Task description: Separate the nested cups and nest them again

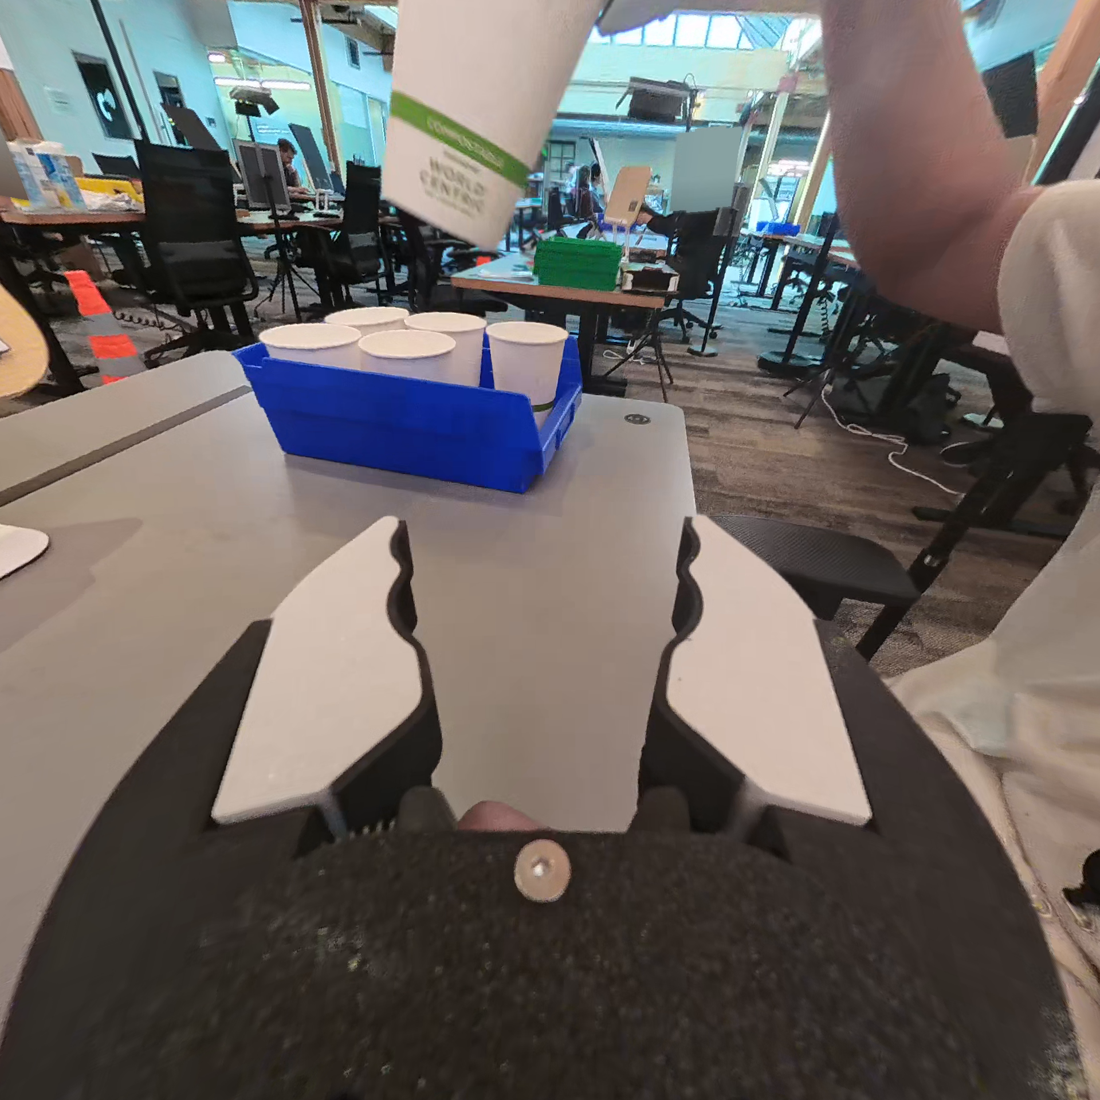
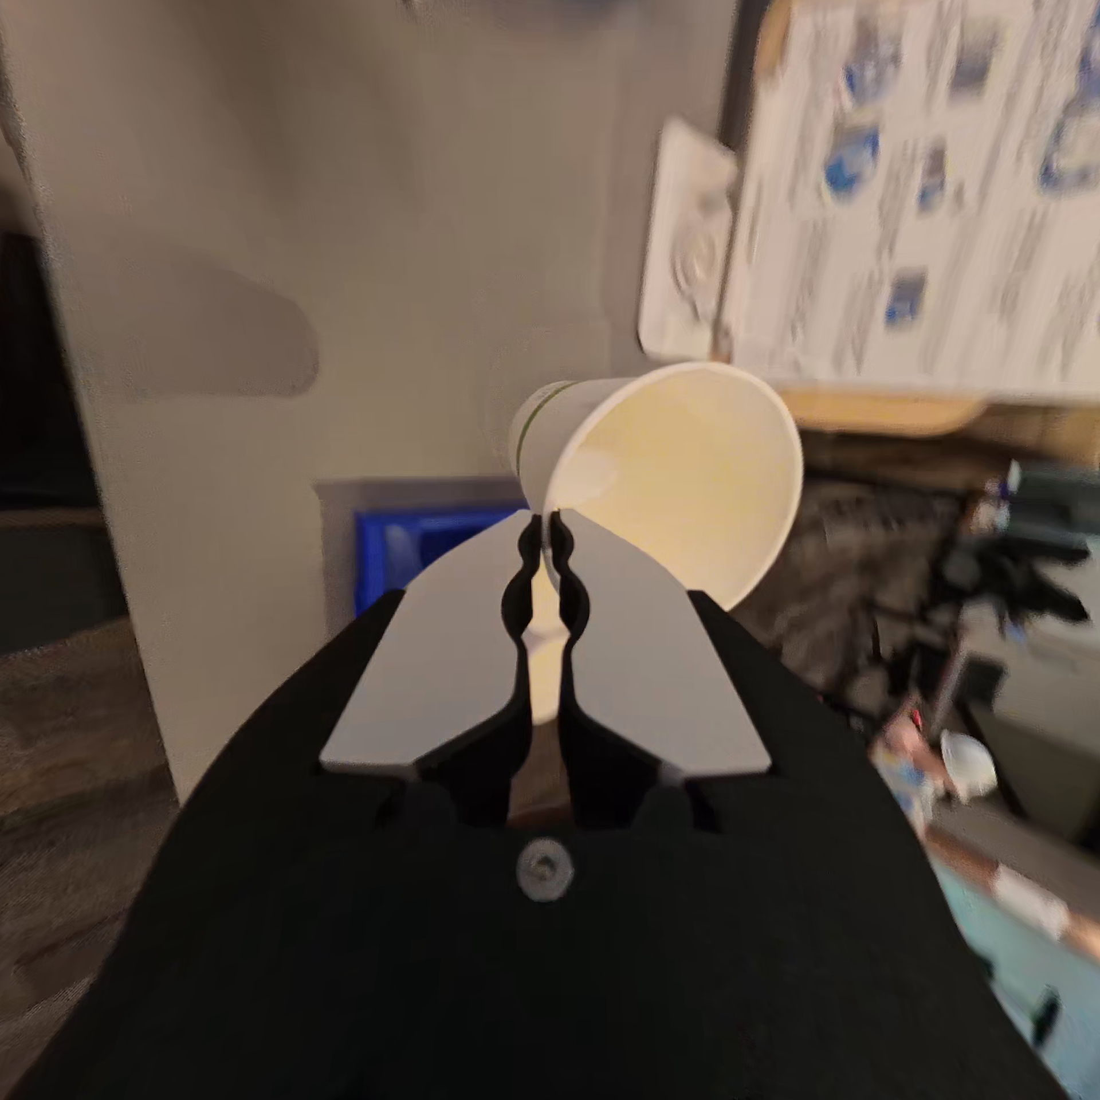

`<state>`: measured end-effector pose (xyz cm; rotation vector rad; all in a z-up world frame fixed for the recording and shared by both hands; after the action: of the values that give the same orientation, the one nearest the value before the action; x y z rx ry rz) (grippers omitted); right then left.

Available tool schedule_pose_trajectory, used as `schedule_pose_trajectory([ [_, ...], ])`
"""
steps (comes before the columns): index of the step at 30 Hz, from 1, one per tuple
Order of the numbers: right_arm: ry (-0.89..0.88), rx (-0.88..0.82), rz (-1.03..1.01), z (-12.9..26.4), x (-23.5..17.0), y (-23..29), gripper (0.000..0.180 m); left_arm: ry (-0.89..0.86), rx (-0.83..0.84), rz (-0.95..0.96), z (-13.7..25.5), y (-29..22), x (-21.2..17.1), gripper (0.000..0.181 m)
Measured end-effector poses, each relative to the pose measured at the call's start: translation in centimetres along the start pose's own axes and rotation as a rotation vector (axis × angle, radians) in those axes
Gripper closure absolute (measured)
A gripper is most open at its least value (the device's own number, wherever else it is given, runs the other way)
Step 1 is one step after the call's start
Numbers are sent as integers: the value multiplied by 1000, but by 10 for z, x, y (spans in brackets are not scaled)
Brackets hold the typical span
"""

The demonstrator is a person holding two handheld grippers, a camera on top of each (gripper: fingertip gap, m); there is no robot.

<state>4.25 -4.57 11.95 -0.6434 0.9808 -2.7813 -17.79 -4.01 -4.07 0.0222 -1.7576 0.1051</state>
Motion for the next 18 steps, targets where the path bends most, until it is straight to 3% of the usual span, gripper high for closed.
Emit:
schedule_pose_trajectory([
  [3,98,-35,-107,11,-55,0,177,26,10,-9,-3,1,-5,97],
  [8,139,48,-253,-16,-117,31,177,81,23,-56,-8,-2,-16,99],
  [18,204,193,-315,-89,-163,84,177,82,-27,-28,-9,-9,-20,101],
])
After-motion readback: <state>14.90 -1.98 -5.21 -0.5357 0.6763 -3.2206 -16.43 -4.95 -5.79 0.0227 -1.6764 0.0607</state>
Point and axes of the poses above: each gripper's, where its closed fingertips meet, z back along the fingers, x out of its top, y = z × x across the jaws, the point moved 3 cm from there along z, back along the fingers, and after that the axes turned 15 degrees about -y, right-handed, at the moved point
